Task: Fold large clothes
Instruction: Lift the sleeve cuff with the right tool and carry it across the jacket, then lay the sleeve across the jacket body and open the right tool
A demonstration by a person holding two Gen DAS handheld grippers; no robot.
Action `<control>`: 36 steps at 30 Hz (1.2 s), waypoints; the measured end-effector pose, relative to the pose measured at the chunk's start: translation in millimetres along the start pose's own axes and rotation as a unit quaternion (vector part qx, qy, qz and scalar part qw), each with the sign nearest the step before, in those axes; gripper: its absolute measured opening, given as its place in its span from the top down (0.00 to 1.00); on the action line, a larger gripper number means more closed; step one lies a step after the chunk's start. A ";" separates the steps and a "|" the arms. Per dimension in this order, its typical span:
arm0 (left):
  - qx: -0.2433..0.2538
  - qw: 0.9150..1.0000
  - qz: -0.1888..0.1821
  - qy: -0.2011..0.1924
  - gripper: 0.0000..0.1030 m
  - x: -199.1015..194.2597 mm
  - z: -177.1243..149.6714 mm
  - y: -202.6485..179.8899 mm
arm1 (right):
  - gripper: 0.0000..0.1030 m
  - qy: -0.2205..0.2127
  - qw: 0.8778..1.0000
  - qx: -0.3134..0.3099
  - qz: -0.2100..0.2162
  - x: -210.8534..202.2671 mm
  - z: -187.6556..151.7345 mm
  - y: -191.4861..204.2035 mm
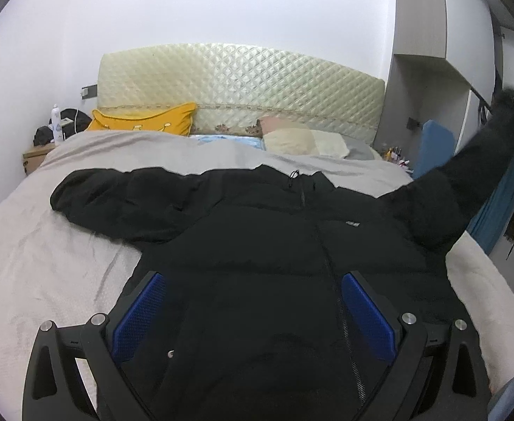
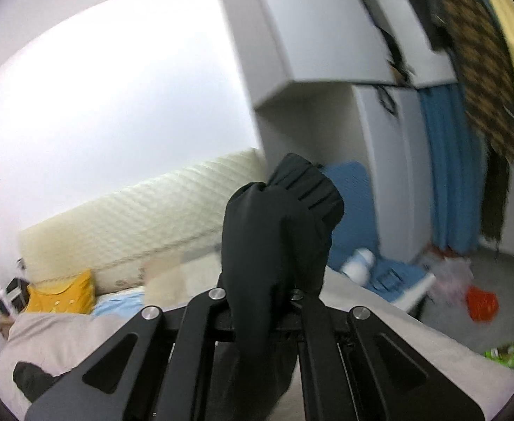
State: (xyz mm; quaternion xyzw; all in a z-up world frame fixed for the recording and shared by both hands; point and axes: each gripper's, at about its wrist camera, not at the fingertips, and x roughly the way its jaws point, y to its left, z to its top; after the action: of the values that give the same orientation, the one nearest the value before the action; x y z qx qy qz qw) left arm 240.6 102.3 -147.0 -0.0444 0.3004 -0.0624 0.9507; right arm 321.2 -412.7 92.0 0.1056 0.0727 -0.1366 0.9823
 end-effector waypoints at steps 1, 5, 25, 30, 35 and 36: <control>0.006 1.000 0.003 0.001 0.01 1.0 -1.9 3.1 | 0.95 -0.006 1.000 -0.013 0.010 -1.6 -2.8 22.8; 0.020 0.999 0.020 0.024 0.01 8.3 -4.2 15.9 | 0.95 -0.006 0.996 -0.048 0.068 0.8 -21.7 102.6; -0.030 0.999 -0.011 0.008 0.01 5.0 -0.6 74.1 | 0.93 0.222 0.909 -0.175 0.307 46.0 -304.8 379.7; -0.049 0.999 -0.010 0.011 0.01 9.1 -3.1 85.8 | 0.93 0.265 0.898 -0.183 0.299 62.1 -352.0 377.0; -0.054 0.998 -0.005 0.016 0.01 15.1 -4.9 88.5 | 0.93 0.307 0.891 -0.185 0.278 75.4 -393.6 384.1; -0.053 0.998 -0.004 0.016 0.01 15.3 -5.5 88.4 | 0.93 0.312 0.890 -0.188 0.273 75.3 -400.9 384.9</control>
State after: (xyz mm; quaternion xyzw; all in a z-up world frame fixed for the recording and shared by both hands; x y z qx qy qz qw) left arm 258.0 187.2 -170.9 -0.0946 0.3180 -0.0513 0.9420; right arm 456.4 21.4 -236.4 -0.0281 0.3682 0.1931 0.9090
